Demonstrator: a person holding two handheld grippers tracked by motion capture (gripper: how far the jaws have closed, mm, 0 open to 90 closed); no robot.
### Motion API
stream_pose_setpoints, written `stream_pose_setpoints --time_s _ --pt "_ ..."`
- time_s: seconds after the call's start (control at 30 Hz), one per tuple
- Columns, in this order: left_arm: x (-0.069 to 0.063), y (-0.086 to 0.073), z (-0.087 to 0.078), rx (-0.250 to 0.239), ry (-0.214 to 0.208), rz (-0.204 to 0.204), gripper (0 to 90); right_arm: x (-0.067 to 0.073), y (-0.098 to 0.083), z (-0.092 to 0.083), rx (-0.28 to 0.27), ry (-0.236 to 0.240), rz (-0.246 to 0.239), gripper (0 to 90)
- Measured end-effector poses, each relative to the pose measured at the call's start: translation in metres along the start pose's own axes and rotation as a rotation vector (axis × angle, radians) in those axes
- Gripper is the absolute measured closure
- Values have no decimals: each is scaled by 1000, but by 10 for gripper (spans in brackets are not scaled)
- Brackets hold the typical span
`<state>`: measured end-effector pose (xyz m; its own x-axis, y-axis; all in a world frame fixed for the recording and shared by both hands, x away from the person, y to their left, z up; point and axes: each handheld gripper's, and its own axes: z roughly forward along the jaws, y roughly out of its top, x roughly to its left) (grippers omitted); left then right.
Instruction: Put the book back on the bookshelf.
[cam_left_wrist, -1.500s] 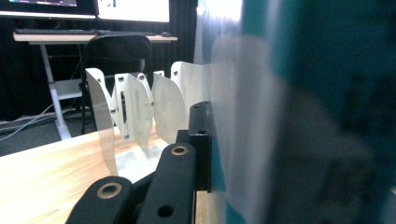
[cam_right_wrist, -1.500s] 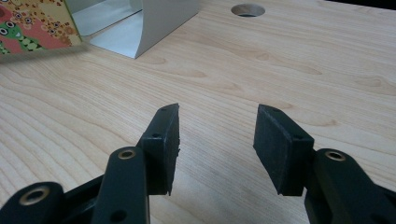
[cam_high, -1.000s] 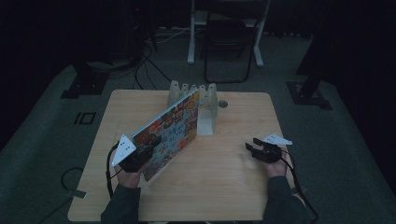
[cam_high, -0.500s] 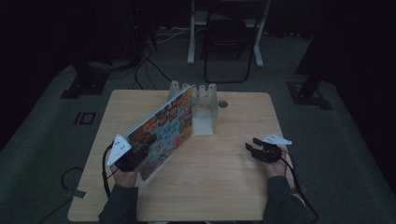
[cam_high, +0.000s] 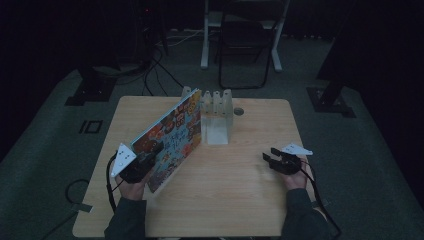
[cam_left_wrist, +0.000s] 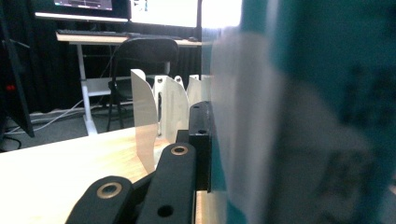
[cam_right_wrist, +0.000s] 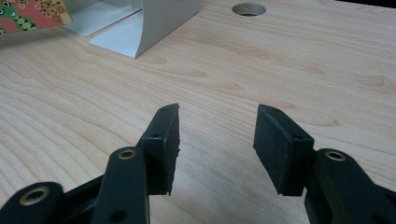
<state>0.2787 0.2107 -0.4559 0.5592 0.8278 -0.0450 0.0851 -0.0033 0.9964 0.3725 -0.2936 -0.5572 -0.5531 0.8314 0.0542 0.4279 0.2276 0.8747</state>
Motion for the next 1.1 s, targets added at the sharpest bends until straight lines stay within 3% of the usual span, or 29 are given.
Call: stream_pose_setpoints --time_s 0.47,1.1 --pt "6 3 -1 -7 33 -5 817 0 0 0 -2 0 0 501" --pt "11 3 10 7 69 -6 817 -1 0 0 -3 0 1 502"
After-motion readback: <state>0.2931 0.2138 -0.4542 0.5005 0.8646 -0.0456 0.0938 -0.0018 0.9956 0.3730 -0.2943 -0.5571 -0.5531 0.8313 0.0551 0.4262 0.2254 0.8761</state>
